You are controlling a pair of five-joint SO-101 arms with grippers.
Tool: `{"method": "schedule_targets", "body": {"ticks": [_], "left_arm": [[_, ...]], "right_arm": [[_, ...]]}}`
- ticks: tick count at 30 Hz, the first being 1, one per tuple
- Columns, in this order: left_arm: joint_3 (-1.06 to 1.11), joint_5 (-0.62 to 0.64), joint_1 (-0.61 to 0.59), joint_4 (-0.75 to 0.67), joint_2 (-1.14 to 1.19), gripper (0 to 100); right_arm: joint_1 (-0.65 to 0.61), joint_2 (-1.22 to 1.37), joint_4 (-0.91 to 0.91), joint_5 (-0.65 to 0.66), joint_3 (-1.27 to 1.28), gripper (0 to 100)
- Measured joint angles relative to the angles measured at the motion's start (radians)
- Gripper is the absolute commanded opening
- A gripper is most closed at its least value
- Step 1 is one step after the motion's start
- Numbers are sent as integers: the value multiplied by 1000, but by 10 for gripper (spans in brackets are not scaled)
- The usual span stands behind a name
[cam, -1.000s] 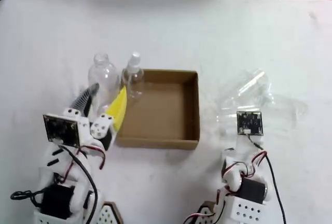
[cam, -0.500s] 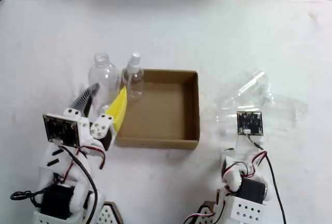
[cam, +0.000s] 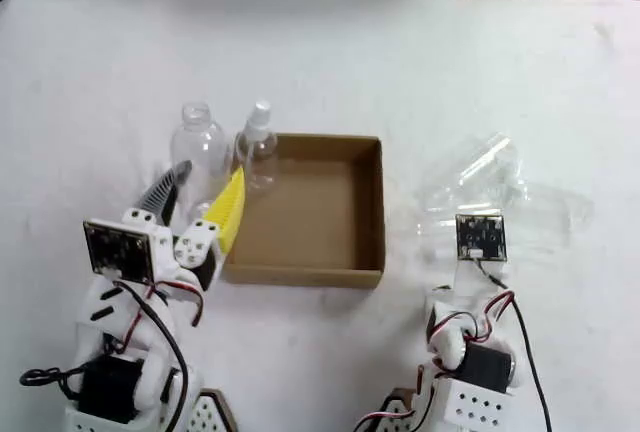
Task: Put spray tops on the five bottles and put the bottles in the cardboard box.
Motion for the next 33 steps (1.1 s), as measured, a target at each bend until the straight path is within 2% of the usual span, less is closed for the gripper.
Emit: {"method": "schedule_targets", "body": {"ticks": [29,33], "left_arm": [[14,0,-2,0,0,39],[14,-2,31,0,0,39]], "right_arm": [[0,0,0,0,0,38],[0,0,0,0,0,38]]}}
